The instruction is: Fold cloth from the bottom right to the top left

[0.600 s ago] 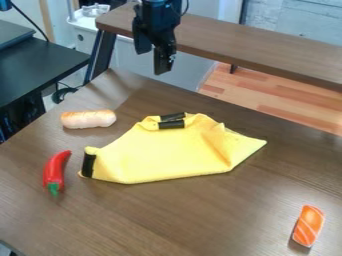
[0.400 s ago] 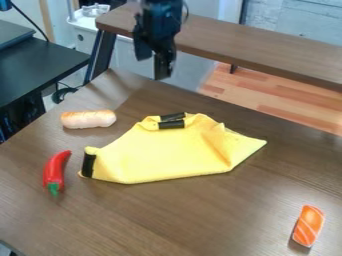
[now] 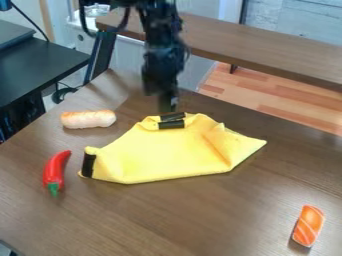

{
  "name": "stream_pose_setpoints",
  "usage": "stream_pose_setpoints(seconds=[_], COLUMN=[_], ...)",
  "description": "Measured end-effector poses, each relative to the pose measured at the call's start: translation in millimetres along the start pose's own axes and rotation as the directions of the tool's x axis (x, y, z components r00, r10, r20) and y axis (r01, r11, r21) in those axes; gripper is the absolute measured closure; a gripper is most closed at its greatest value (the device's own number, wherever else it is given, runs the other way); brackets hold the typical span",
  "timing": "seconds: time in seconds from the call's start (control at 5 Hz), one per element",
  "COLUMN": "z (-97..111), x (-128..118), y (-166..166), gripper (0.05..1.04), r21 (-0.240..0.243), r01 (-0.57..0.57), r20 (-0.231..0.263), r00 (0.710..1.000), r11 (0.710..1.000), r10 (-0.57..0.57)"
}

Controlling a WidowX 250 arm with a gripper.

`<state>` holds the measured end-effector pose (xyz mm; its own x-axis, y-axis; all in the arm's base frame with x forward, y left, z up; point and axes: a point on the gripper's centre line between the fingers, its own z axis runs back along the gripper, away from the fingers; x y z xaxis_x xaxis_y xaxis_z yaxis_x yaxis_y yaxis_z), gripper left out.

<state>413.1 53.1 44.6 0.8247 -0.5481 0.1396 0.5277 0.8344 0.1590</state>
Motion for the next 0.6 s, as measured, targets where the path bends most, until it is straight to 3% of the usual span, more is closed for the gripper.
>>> stream_pose_setpoints(seconds=[0.2,0.6], z=[-32.1,-61.4], x=[-2.6,3.9], y=[-11.4,-31.7], gripper=[0.083,0.083], r21=[-0.013,-0.082], r01=[0.027,0.049], r20=[0.027,0.131], r00=[0.999,0.991], r11=[1.000,0.995], r10=[-0.027,-0.037])
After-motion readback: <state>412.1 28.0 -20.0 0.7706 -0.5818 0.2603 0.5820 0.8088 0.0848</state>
